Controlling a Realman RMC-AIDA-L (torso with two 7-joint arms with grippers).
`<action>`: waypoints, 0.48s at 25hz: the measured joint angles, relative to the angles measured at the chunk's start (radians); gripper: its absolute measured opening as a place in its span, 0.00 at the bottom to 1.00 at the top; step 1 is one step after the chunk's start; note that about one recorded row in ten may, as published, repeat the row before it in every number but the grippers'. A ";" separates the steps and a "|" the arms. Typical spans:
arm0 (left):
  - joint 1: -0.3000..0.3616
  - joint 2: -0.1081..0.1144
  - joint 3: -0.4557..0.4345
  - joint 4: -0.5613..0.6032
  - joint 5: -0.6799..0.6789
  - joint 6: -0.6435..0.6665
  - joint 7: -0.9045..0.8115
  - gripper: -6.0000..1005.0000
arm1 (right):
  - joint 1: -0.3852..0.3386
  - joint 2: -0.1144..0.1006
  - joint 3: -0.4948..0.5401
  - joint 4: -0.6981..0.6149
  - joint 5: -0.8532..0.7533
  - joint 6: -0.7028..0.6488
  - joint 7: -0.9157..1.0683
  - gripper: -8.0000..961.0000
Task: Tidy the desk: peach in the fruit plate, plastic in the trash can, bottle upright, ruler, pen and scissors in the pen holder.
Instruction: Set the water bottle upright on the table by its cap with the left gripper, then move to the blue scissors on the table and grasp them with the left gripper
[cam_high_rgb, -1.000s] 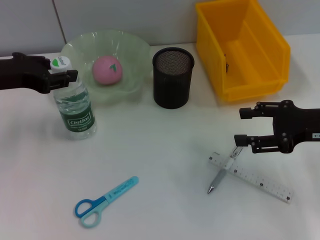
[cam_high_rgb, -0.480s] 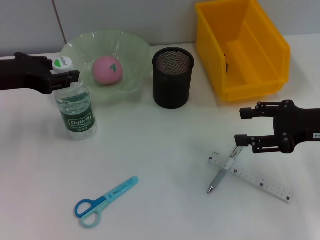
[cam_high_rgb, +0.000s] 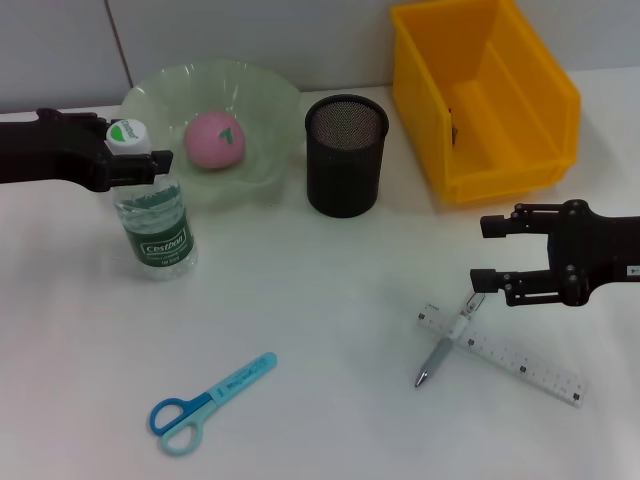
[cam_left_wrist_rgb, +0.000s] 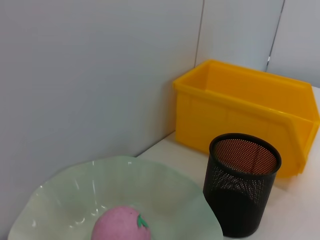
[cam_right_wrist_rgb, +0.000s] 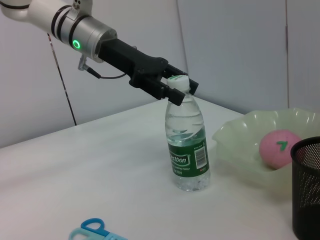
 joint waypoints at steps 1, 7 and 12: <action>0.000 0.000 0.000 0.000 0.000 0.000 0.000 0.63 | 0.000 0.000 0.000 0.000 0.000 0.000 0.000 0.78; 0.000 0.000 0.001 0.004 0.000 0.003 -0.001 0.82 | -0.001 0.001 0.000 0.000 -0.001 0.000 0.001 0.78; 0.000 0.000 -0.005 0.008 -0.003 0.004 -0.001 0.82 | -0.001 0.002 0.000 0.000 -0.001 0.000 0.002 0.78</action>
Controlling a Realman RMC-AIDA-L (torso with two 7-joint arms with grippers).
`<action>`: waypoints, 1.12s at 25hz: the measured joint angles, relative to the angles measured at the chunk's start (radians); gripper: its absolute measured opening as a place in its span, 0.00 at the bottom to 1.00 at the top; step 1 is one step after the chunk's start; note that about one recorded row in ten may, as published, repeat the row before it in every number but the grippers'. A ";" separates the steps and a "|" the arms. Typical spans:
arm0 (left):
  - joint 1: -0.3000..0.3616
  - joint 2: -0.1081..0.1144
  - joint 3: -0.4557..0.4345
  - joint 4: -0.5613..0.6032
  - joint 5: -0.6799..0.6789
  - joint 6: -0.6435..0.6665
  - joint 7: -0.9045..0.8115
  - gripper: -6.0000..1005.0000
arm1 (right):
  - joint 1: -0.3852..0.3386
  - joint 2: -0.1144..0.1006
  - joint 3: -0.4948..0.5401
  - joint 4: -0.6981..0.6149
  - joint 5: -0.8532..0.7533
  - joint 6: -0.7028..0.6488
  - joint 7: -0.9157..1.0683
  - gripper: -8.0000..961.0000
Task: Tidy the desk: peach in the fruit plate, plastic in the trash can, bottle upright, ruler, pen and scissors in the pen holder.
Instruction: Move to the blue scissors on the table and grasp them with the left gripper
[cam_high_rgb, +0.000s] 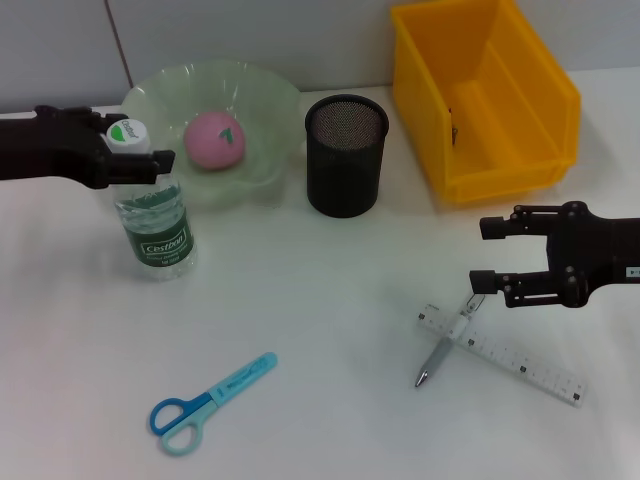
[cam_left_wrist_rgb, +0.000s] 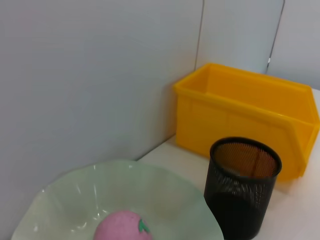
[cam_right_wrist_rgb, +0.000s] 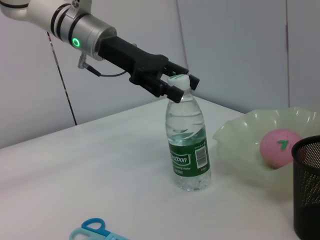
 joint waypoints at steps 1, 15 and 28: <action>0.001 0.000 -0.002 0.005 -0.013 0.000 0.000 0.82 | 0.000 0.000 0.000 0.000 0.000 0.000 0.000 0.78; -0.005 -0.001 0.160 0.171 -0.374 0.181 0.015 0.82 | -0.003 -0.002 0.002 0.000 0.001 0.000 0.012 0.78; 0.009 -0.008 0.368 -0.037 -0.488 0.130 0.182 0.82 | -0.007 -0.010 0.000 -0.010 0.000 -0.002 0.048 0.78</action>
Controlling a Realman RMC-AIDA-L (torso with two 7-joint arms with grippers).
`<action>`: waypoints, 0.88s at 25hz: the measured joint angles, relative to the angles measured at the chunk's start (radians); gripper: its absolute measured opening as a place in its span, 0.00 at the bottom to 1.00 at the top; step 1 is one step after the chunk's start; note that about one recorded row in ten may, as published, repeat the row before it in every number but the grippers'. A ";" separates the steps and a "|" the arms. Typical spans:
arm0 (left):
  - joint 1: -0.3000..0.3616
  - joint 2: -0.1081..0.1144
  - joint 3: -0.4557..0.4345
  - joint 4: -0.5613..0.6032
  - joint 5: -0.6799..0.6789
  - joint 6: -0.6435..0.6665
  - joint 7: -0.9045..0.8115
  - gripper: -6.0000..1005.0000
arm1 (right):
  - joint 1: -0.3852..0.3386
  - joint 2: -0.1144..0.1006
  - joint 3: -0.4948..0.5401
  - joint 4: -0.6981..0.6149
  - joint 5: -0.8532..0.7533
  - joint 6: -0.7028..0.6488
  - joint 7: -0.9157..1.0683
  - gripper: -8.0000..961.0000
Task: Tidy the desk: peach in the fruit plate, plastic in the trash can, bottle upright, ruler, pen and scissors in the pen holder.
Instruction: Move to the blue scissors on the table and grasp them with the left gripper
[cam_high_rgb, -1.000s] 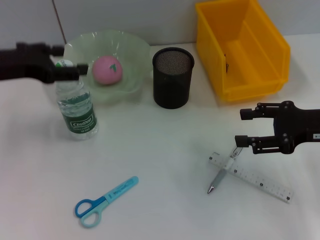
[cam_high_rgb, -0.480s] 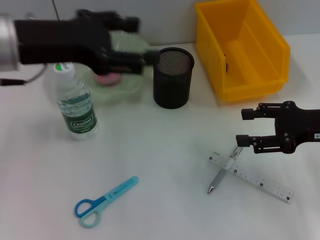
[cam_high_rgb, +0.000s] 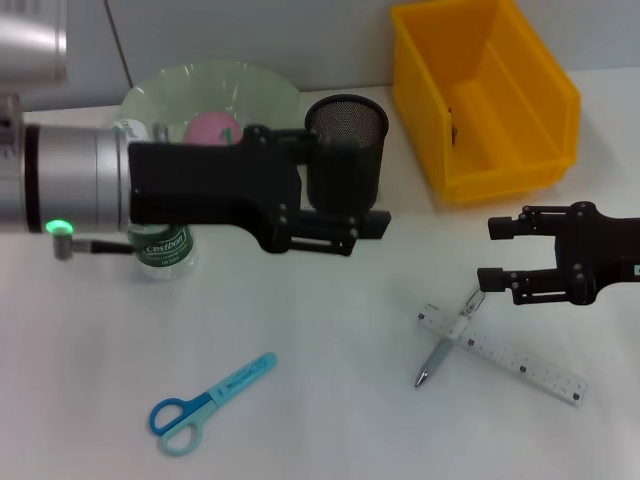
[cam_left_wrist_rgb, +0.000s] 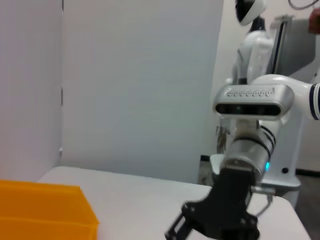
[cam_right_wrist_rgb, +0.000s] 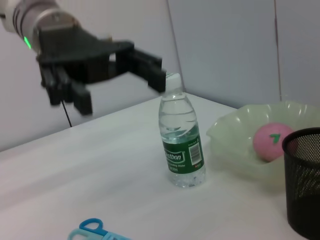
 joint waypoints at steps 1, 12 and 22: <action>0.000 0.000 0.005 -0.032 -0.011 -0.001 0.023 0.82 | 0.000 0.000 0.000 0.000 0.000 0.000 0.000 0.78; 0.002 0.001 0.083 -0.200 -0.032 -0.036 0.149 0.81 | 0.001 -0.004 -0.004 -0.001 0.000 -0.002 0.008 0.78; 0.013 0.008 0.096 -0.161 0.034 -0.017 0.103 0.81 | -0.003 -0.007 -0.011 -0.001 -0.052 -0.064 0.009 0.78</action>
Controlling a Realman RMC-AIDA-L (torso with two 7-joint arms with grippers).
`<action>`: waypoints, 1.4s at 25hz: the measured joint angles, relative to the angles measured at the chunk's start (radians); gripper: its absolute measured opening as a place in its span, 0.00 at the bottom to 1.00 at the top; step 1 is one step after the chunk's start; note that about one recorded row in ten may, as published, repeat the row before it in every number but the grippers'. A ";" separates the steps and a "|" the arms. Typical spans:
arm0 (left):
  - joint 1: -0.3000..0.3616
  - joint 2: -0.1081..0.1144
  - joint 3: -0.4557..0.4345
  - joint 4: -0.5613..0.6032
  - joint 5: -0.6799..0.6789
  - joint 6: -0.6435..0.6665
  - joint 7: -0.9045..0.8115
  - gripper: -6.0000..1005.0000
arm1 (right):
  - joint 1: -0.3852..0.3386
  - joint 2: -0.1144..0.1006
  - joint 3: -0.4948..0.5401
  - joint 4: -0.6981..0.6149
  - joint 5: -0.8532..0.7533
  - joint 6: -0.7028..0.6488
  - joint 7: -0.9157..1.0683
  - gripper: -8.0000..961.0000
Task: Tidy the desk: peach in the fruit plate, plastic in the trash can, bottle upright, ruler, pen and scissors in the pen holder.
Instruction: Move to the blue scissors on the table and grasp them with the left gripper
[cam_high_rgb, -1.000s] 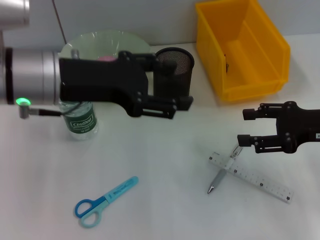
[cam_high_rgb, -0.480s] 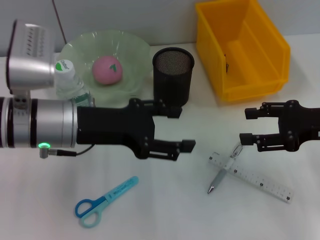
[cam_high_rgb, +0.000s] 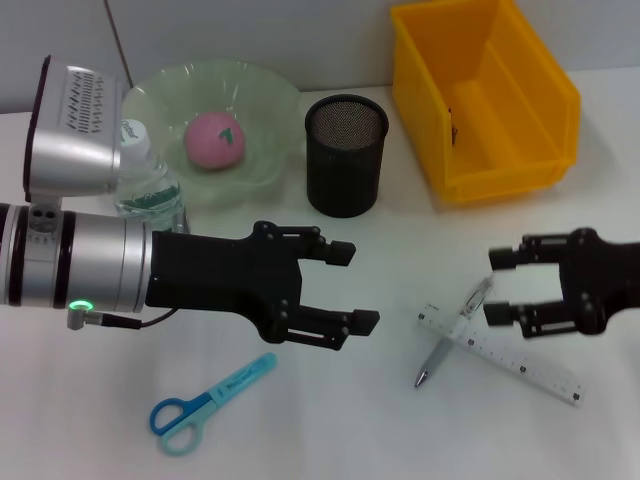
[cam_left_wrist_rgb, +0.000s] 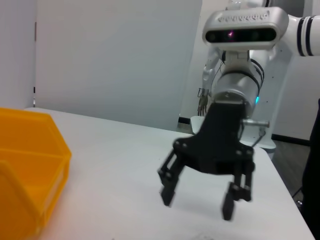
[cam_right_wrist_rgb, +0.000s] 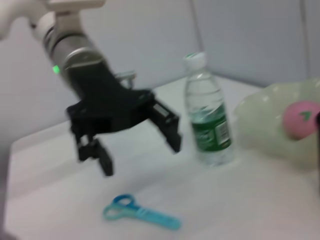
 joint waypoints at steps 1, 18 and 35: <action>0.000 0.000 -0.003 0.000 0.000 0.005 -0.002 0.81 | 0.001 0.000 0.001 -0.002 -0.012 -0.013 0.000 0.78; -0.056 -0.002 -0.007 0.392 0.423 0.223 -0.572 0.81 | 0.039 0.006 -0.001 -0.076 -0.130 -0.149 0.001 0.78; -0.246 -0.011 0.308 0.473 0.697 0.272 -1.059 0.81 | 0.051 0.004 0.004 -0.079 -0.131 -0.146 0.011 0.78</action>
